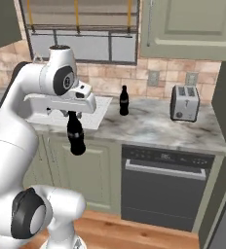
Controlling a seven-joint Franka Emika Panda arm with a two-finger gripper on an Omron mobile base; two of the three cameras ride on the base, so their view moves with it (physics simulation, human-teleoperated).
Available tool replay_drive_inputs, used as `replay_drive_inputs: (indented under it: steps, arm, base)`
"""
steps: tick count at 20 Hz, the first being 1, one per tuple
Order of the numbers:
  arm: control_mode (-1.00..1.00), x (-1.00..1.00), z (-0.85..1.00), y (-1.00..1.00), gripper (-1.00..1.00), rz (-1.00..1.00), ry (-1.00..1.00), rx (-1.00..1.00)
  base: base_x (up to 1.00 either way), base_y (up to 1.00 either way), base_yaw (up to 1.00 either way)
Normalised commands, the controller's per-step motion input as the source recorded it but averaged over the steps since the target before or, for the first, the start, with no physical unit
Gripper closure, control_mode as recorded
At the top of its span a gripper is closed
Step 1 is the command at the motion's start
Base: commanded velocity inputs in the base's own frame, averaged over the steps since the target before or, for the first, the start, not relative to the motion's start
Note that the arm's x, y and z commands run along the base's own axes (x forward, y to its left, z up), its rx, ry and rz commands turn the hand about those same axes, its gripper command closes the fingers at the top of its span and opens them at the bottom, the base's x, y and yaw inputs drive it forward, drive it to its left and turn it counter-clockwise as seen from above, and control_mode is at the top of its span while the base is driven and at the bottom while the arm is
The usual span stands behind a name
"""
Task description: Place the large bottle from the dining counter next to the other large bottle outside the sink, and place the small bottle from the dining counter next to the other small bottle inside the sink.
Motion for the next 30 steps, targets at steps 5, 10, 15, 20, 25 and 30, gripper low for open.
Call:
replay_drive_inputs:
  steps: [5,10,15,20,25,30]
  arm:
    - [1.0,0.0,0.0,0.0,1.0,0.0,0.0,0.0]
    - [1.0,0.0,0.0,0.0,1.0,0.0,0.0,0.0]
    - [1.0,0.0,0.0,0.0,1.0,0.0,0.0,0.0]
    - [1.0,0.0,0.0,0.0,1.0,0.0,0.0,0.0]
    - [1.0,0.0,0.0,0.0,1.0,0.0,0.0,0.0]
    - [1.0,0.0,0.0,0.0,1.0,0.0,0.0,0.0]
  base:
    - [0.61,-0.27,-0.22]
    - [0.8,-0.26,-0.15]
    - [0.69,-0.03,-0.13]
    - [0.42,-0.01,-0.06]
    - [0.02,-0.03,-0.01]
    - [0.0,0.0,0.0]
